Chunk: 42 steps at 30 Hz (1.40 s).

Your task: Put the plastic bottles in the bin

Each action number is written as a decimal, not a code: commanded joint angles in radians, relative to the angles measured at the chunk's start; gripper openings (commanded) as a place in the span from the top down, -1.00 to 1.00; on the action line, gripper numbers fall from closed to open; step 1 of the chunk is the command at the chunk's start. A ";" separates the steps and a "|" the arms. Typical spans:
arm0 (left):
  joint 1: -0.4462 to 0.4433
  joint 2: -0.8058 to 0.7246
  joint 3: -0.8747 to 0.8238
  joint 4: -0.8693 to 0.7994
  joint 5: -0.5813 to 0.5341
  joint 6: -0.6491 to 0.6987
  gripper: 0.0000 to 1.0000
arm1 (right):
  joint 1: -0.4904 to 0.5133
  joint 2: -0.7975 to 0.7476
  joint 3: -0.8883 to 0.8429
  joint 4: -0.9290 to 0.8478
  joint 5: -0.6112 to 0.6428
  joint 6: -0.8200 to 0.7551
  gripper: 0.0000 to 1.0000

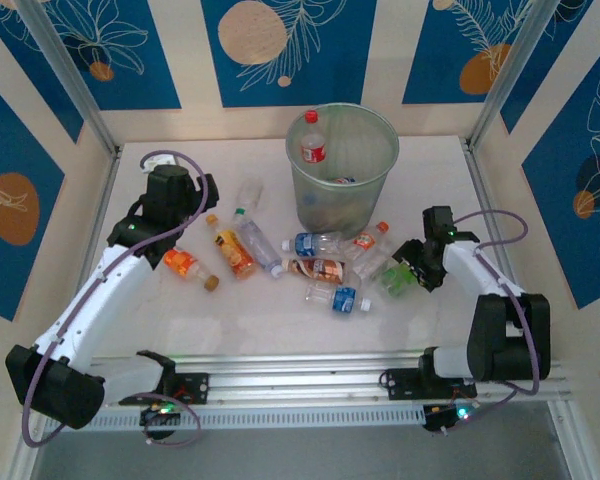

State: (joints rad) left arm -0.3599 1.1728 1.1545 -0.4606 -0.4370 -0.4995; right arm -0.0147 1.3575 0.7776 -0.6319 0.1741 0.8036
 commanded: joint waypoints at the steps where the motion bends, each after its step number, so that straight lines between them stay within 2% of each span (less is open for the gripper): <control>1: 0.012 0.003 0.000 0.007 0.003 -0.011 -0.99 | -0.010 0.051 0.024 0.025 0.015 -0.019 -0.55; 8: 0.012 0.009 0.003 0.003 -0.003 -0.012 -0.99 | -0.011 0.145 0.056 0.055 0.021 -0.021 -0.55; 17: 0.013 0.017 0.010 0.000 -0.011 -0.005 -0.99 | -0.011 0.089 0.080 -0.010 0.106 -0.043 0.03; 25: 0.012 0.024 0.010 0.006 -0.005 -0.007 -0.99 | 0.002 -0.052 0.162 -0.135 0.213 -0.095 0.17; 30: 0.013 0.026 0.013 0.011 -0.003 -0.005 -0.99 | 0.090 -0.183 0.297 -0.149 0.319 -0.187 0.17; 33: 0.013 0.028 0.011 0.015 0.000 -0.007 -0.99 | 0.171 -0.228 0.401 -0.092 0.389 -0.266 0.18; 36: 0.013 0.032 0.008 0.018 0.006 -0.010 -0.99 | 0.252 -0.225 0.493 0.012 0.441 -0.360 0.18; 42: 0.013 0.042 0.009 0.029 0.025 -0.004 -0.99 | 0.344 -0.125 0.676 0.247 0.450 -0.539 0.14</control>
State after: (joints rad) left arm -0.3599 1.2072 1.1545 -0.4549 -0.4297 -0.4992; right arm 0.3038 1.1820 1.3865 -0.5438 0.5755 0.3931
